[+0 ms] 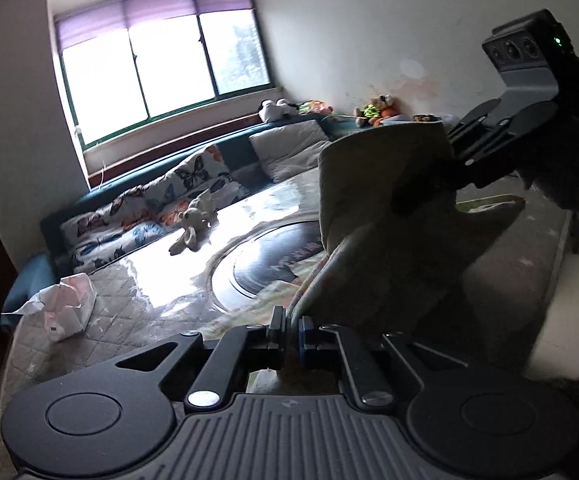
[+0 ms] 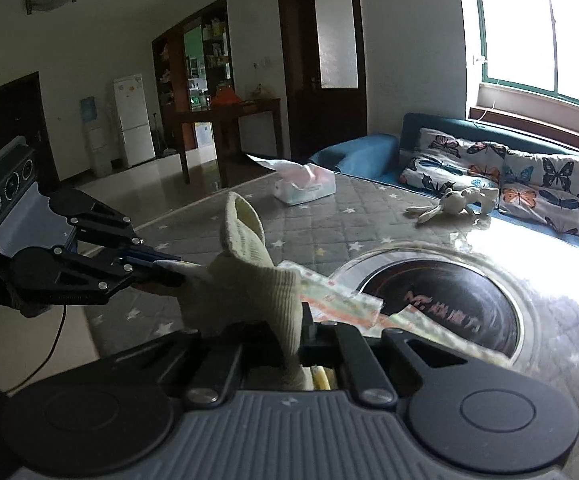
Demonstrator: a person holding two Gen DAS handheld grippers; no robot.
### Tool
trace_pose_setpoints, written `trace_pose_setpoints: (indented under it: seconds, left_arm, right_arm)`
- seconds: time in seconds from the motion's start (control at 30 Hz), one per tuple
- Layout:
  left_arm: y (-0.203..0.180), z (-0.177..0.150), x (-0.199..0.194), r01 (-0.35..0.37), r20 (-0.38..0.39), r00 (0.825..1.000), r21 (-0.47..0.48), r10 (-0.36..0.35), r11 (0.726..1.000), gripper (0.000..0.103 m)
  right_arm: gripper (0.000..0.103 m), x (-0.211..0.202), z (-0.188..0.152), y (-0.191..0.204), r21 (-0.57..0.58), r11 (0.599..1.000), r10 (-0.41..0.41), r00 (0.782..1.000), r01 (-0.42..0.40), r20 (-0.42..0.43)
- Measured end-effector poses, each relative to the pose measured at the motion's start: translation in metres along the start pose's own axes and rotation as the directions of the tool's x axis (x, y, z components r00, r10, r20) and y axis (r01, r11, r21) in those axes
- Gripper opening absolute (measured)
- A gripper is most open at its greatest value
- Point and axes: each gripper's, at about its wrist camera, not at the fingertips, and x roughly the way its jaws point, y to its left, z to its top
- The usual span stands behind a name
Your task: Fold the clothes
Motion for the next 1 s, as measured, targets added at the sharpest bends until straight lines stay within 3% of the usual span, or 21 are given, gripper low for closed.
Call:
trace_pose_setpoints:
  seconds: [0.27,0.47,0.53,0.73,0.9,1.0]
  left_arm:
    - [0.056,0.014,0.073,-0.017,-0.108,0.994,-0.123,0.004,0.992,0.007]
    - [0.086,0.001,0.132,-0.039,-0.223,0.975,-0.210,-0.009,0.977,0.007]
    - [0.090,-0.006,0.145,-0.052,-0.251,0.968,-0.220,-0.005,0.974,0.007]
    - [0.089,-0.015,0.158,-0.075,-0.270,0.963,-0.218,0.013,0.973,0.011]
    - [0.090,-0.015,0.160,-0.102,-0.276,0.960,-0.215,0.040,0.971,0.014]
    - [0.092,-0.015,0.161,-0.123,-0.281,0.958,-0.211,0.060,0.970,0.031]
  right_arm:
    - [0.005,0.070,0.042,-0.052,0.017,1.000,-0.009,0.995,0.011,-0.100]
    - [0.007,0.136,0.043,-0.083,0.064,0.996,-0.051,0.983,0.063,-0.177]
    - [0.021,0.148,0.036,-0.088,0.065,0.993,-0.082,0.980,0.095,-0.182]
    - [0.040,0.140,0.014,-0.104,0.140,0.971,-0.178,0.976,0.195,-0.127]
    - [0.043,0.111,-0.020,-0.116,0.204,0.922,-0.307,0.942,0.330,-0.135]
    - [0.043,0.096,-0.040,-0.125,0.255,0.888,-0.353,0.923,0.382,-0.153]
